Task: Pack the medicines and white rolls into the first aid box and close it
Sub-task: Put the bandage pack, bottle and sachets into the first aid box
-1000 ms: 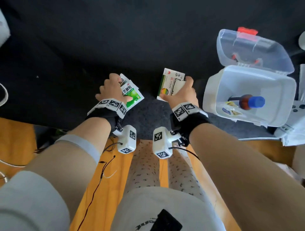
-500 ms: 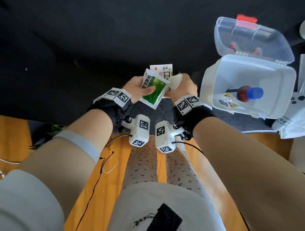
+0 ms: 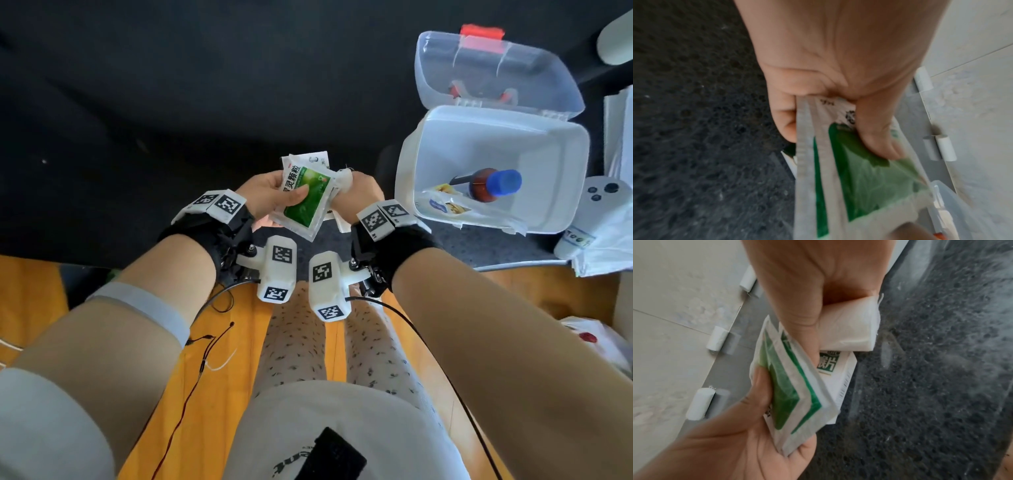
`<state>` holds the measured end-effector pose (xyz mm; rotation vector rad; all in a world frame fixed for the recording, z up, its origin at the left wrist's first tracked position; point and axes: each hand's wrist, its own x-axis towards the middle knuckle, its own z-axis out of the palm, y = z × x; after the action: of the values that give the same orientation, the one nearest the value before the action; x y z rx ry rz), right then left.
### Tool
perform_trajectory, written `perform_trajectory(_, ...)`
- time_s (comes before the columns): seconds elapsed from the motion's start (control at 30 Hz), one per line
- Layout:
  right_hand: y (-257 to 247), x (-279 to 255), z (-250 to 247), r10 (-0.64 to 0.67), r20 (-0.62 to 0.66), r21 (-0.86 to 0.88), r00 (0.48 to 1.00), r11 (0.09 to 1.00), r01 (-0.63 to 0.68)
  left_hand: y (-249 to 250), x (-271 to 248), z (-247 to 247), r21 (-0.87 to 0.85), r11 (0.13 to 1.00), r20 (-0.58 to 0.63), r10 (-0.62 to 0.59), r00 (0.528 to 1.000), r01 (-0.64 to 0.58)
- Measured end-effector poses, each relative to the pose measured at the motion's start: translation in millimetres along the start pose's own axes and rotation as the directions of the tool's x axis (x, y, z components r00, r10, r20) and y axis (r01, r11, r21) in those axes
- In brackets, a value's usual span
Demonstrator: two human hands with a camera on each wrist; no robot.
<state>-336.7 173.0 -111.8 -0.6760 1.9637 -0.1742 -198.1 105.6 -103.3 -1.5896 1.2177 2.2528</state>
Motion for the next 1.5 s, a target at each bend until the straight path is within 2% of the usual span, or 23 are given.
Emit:
perform_trajectory(0.23,-9,-15,-9,-0.068,-0.049,0.184,0.996,0.980,0.076,16,-16,-1,-0.030,0.995,-0.047,0.095,0.994,-0.096)
perform_trajectory(0.47,-23,-59,-89,-0.252,-0.028,0.220,0.967,0.942,0.252,74,-50,28,-0.060,0.978,-0.007,0.198,0.980,-0.198)
perform_trajectory(0.57,-4,-69,-134,-0.203,-0.101,0.285,0.974,0.932,0.224,100,-50,67,-0.076,0.968,0.051,0.245,0.968,-0.240)
perform_trajectory(0.63,14,-71,-163,-0.151,-0.203,0.270,0.967,0.941,0.204,112,-45,96,-0.082,0.961,0.072,0.268,0.961,-0.262)
perform_trajectory(0.7,36,-72,-193,-0.099,-0.261,0.234,0.960,0.959,0.163,115,-35,121,-0.040,0.967,0.037,0.255,0.966,-0.253)
perform_trajectory(0.73,48,-73,-207,-0.081,-0.288,0.223,0.954,0.963,0.149,113,-30,131,0.040,0.968,-0.001,0.250,0.968,-0.250)
perform_trajectory(0.83,87,-70,-236,-0.048,-0.363,0.140,0.931,0.984,0.105,99,-16,145,0.326,0.929,-0.143,0.231,0.962,-0.174)
perform_trajectory(0.9,104,-67,-244,-0.059,-0.407,0.069,0.911,0.993,0.096,86,-9,146,0.280,0.954,-0.193,0.167,0.967,-0.108)
perform_trajectory(0.97,116,-62,-244,-0.078,-0.427,-0.017,0.901,0.997,0.078,78,-7,145,0.151,0.987,-0.224,0.085,0.971,-0.051)
perform_trajectory(1.1,125,-52,-236,-0.150,-0.422,-0.252,0.894,0.967,0.043,77,-9,145,0.025,0.999,-0.233,0.028,0.972,-0.023)
perform_trajectory(1.2,124,-45,-224,-0.238,-0.413,-0.426,0.879,0.904,0.045,79,-9,145,0.030,1.000,-0.226,0.015,0.974,-0.008)
perform_trajectory(1.33,124,-34,-210,-0.406,-0.348,-0.624,0.845,0.773,0.114,77,-10,143,0.055,0.998,-0.214,0.016,0.977,-0.004)
perform_trajectory(1.5,130,-22,-200,-0.457,-0.294,-0.719,0.839,0.684,0.120,74,-11,143,0.077,0.997,-0.224,0.046,0.973,-0.029)
